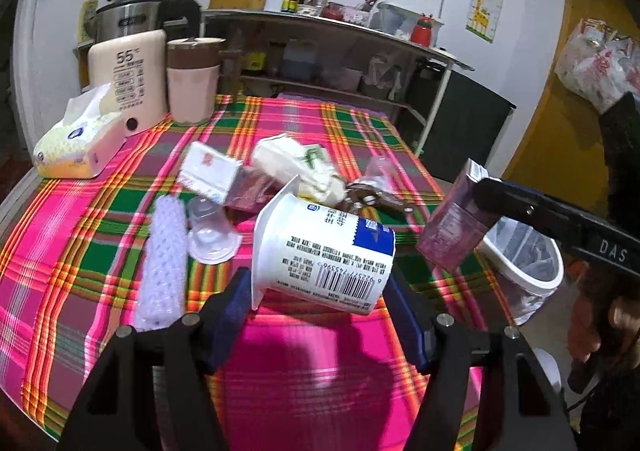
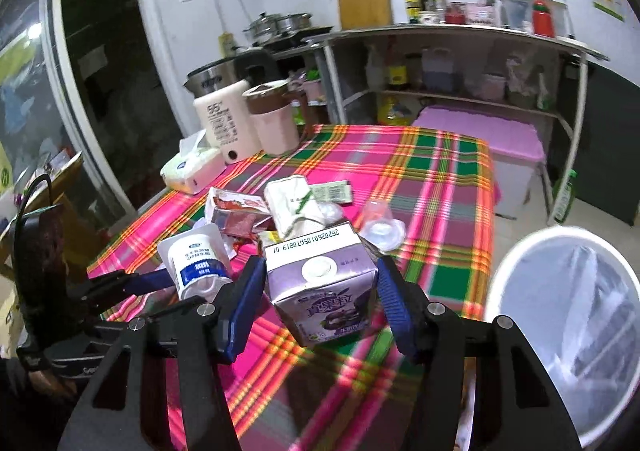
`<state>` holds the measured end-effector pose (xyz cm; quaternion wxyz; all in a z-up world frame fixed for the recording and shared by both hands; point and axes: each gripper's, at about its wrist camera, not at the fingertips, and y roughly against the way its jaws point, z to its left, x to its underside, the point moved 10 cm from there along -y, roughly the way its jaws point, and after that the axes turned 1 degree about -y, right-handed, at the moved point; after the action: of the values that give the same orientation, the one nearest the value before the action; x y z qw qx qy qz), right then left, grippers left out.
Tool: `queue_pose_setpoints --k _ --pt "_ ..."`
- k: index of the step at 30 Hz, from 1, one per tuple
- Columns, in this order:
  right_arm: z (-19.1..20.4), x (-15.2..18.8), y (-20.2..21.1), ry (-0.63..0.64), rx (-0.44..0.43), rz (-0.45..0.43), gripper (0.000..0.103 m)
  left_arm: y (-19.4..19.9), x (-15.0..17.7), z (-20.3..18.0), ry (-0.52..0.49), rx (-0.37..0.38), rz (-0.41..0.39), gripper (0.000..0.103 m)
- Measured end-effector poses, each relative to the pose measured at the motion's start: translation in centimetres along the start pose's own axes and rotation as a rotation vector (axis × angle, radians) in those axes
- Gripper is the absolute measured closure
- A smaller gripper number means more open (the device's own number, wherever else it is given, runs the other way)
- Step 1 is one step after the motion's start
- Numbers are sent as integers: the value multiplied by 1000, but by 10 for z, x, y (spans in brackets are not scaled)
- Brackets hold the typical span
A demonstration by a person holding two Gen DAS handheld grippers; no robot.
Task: Collect trash
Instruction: 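Carry the carton and yogurt cup over the trash bin with both tools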
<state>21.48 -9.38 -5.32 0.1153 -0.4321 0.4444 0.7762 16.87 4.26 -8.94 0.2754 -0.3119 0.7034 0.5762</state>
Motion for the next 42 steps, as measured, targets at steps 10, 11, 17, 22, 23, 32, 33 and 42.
queue_pose_setpoints --k 10,11,17,22,23,32,33,42 --pt "-59 10 54 -105 112 -62 45 -14 -17 -62 -94 94 12 35" --pt "-68 11 60 -118 130 -69 45 -16 -19 -70 -107 106 15 35" --pt "-114 21 84 -190 226 -88 45 -37 -28 -120 -181 177 36 35" --pt "-152 33 99 -239 298 -88 45 -54 -34 -162 -233 240 55 35" --pt "-157 35 100 -245 307 -86 45 -57 -34 -169 -240 251 59 35" --pt "-200 59 100 -307 379 -37 45 -85 -27 -215 -307 316 120 35" --pt "-203 61 99 -311 383 -33 45 -87 -27 -219 -313 321 125 34" --pt "-216 72 97 -335 394 -4 44 -94 -24 -234 -350 332 130 34"
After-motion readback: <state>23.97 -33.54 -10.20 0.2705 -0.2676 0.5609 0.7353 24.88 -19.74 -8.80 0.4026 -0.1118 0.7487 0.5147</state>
